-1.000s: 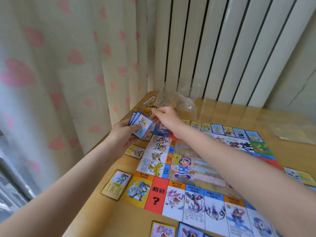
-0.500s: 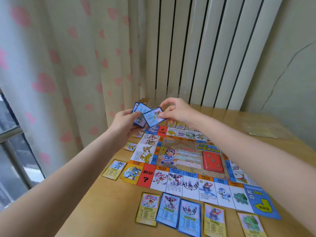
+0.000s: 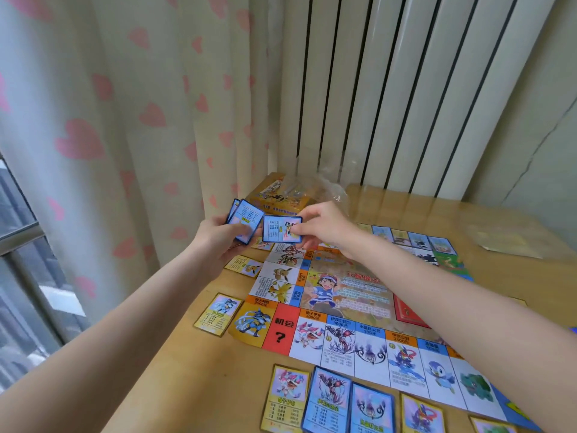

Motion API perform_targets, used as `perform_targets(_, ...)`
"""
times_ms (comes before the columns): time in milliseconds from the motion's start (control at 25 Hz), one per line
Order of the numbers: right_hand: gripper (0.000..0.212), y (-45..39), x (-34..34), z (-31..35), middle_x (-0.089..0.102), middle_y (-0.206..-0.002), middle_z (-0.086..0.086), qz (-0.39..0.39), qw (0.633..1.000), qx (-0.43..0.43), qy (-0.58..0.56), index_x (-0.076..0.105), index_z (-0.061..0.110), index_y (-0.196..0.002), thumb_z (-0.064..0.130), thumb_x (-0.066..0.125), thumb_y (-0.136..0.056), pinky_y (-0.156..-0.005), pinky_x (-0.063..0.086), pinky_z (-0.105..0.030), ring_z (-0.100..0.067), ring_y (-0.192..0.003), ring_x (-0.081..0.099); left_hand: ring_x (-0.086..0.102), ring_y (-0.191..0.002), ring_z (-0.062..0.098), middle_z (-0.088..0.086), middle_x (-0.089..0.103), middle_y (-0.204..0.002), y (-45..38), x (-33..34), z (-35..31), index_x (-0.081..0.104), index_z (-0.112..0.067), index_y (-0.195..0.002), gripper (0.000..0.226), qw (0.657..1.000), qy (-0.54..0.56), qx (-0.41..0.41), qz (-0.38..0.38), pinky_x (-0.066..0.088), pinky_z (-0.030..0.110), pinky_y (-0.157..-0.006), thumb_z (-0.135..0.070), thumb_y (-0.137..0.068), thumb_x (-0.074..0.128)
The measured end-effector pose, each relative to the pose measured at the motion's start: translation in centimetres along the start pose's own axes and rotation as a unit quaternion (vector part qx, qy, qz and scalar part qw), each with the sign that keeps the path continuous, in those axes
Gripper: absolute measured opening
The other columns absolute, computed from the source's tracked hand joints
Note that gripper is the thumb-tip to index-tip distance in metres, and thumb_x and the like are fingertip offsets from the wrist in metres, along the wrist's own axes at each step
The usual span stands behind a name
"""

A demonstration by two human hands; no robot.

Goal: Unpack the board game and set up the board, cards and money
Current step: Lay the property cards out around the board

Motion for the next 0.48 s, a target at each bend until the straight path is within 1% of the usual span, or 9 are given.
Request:
perform_targets(80,0.029,-0.5,0.5,-0.8,0.066,-0.097,-0.016,0.026,0.999,0.016,-0.039,0.058,0.002,-0.117,0.007,0.061,-0.089,-0.056,0.056,-0.018,-0.014,-0.062,0.064,0.064,-0.076,0.018,0.015,0.063,-0.093,-0.5,-0.3,0.6,0.048,-0.001,-0.114,0.031,1.000,-0.001,-0.018,0.002,0.057,0.022,-0.062,0.011,-0.086,0.052)
perform_targets(160,0.032,-0.8,0.7,-1.2,0.067,-0.092,-0.014,0.045,0.997,0.018,-0.056,0.057,0.001,-0.121,0.008,0.059,-0.090,-0.061,0.058,-0.020,-0.015,-0.065,0.065,0.064,-0.078,0.019,0.015,0.063,-0.094,-0.8,-0.5,0.9,0.048,0.000,-0.116,0.032,1.000,-0.010,-0.025,0.000,0.057,0.023,-0.062,0.011,-0.087,0.052)
perform_targets(200,0.031,-0.9,0.8,-1.2,0.067,-0.089,-0.013,0.048,0.997,0.019,-0.055,0.057,0.001,-0.120,0.009,0.058,-0.090,-0.060,0.058,-0.020,-0.015,-0.065,0.065,0.064,-0.077,0.018,0.014,0.063,-0.092,-1.0,-0.6,1.0,0.049,-0.001,-0.116,0.032,1.000,-0.016,-0.024,-0.002,0.057,0.022,-0.061,0.010,-0.087,0.052)
perform_targets(280,0.027,-1.1,0.9,-1.2,0.066,-0.086,-0.010,0.047,0.998,0.015,-0.040,0.061,0.001,-0.115,0.011,0.058,-0.091,-0.055,0.055,-0.017,-0.012,-0.064,0.061,0.063,-0.075,0.017,0.012,0.062,-0.089,-1.0,-0.8,0.9,0.049,-0.002,-0.112,0.028,1.000,-0.019,-0.019,-0.008,0.056,0.022,-0.061,0.010,-0.087,0.052)
perform_targets(400,0.022,-1.6,1.2,-0.9,0.062,-0.081,-0.009,0.032,0.999,0.012,-0.005,0.067,0.000,-0.105,0.013,0.060,-0.089,-0.043,0.044,-0.012,-0.011,-0.058,0.052,0.063,-0.074,0.016,0.011,0.062,-0.086,-1.3,-1.3,0.7,0.048,-0.003,-0.108,0.025,1.000,-0.008,-0.018,-0.018,0.056,0.022,-0.064,0.010,-0.088,0.051)
perform_targets(480,0.020,-2.0,1.6,-0.9,0.061,-0.075,-0.007,0.028,1.000,0.014,-0.003,0.067,-0.001,-0.102,0.011,0.063,-0.087,-0.042,0.042,-0.011,-0.010,-0.055,0.050,0.064,-0.076,0.017,0.011,0.063,-0.088,-1.6,-1.8,0.7,0.049,-0.002,-0.111,0.026,1.000,-0.006,-0.017,-0.019,0.056,0.023,-0.067,0.010,-0.088,0.051)
Point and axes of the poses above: each hand's wrist, its own y-axis away from the middle knuckle, its own x-axis out of the palm, z = x × y, the point moved 9 cm from there along -y, towards the middle knuckle
